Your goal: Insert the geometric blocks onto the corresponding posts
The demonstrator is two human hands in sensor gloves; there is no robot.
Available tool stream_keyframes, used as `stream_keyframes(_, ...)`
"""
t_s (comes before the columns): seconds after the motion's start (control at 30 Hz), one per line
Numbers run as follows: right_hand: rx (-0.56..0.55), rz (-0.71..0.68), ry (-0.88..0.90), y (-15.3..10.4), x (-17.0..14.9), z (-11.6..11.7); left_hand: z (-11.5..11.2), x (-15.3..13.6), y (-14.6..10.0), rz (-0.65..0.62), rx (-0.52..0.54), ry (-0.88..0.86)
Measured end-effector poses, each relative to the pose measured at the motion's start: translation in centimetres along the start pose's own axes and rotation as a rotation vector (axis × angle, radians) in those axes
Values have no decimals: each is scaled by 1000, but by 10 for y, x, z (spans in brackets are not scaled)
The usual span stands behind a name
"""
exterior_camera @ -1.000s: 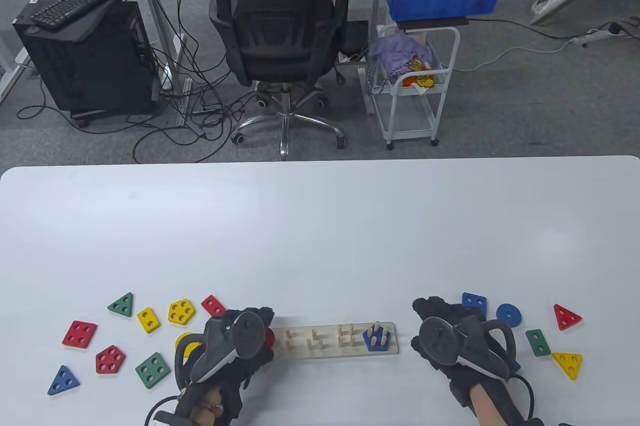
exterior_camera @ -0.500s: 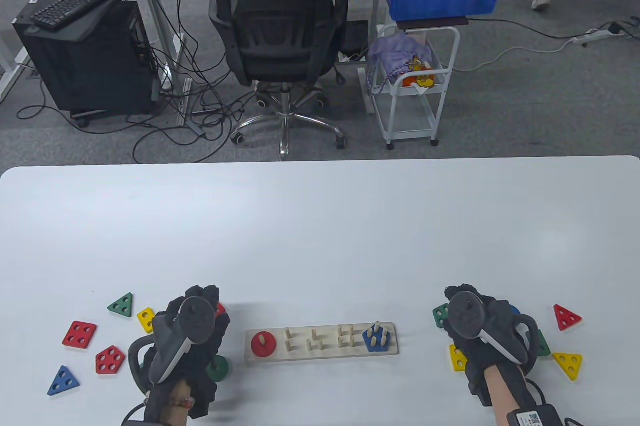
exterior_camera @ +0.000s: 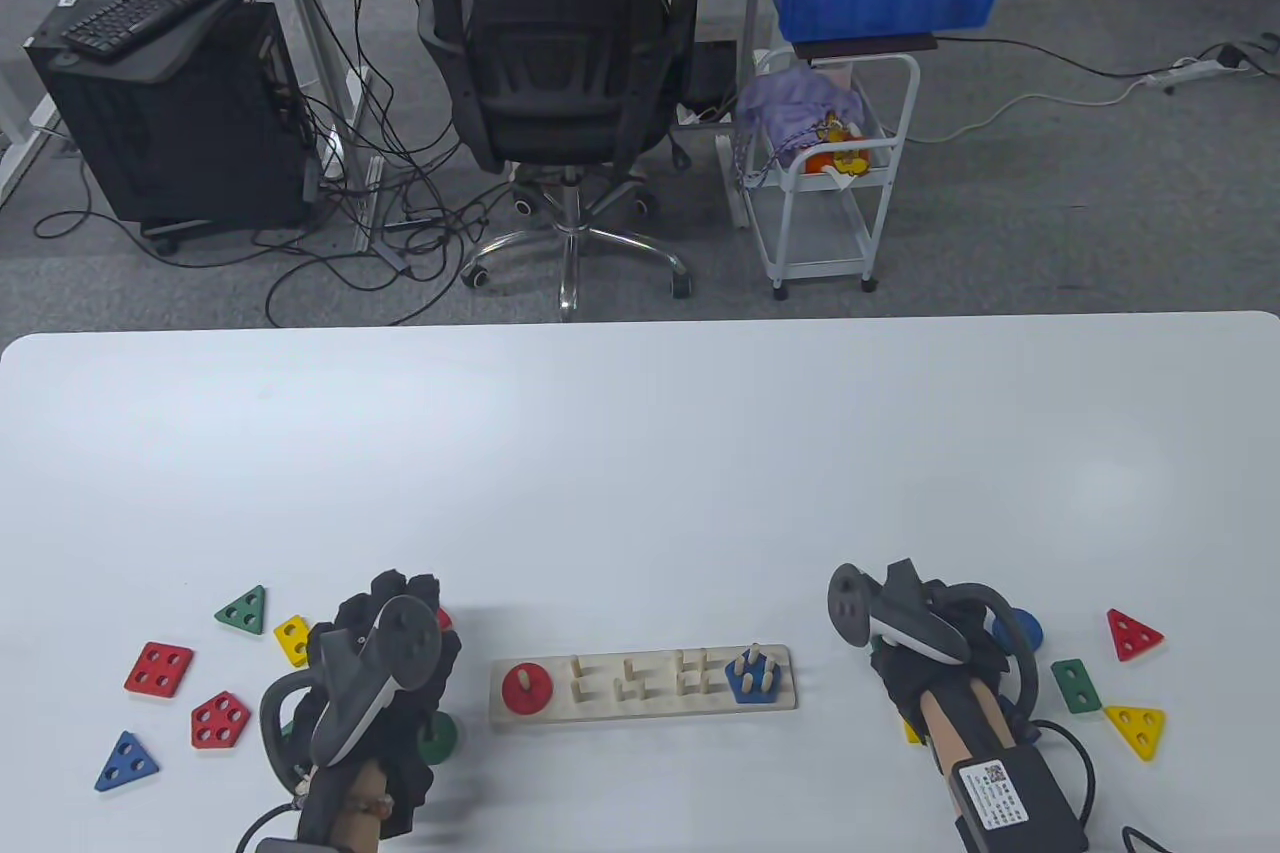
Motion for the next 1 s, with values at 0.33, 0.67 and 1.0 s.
stream_keyframes(0.33,-107,-24,-25,1,4,-6,-2,1,0,-1,-7,0)
stream_keyframes(0.67,-222,-95,32,-14,12,-20,-2,1,1,-3,-4,-8)
stream_keyframes(1.0,-436,-417,189,-76,70,-68,-2,0,1,1,0,-5)
Point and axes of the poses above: the tracker on the back of each hand, its own x axis roughly to the thumb side, its own y axis roughly from the wrist to the fingertips, z = x × y, the point moved 5 cm from there along y, roughly from the wrist to the fingertips, and after that the axes turned 3 degrees about z, right-handed, at the moved point
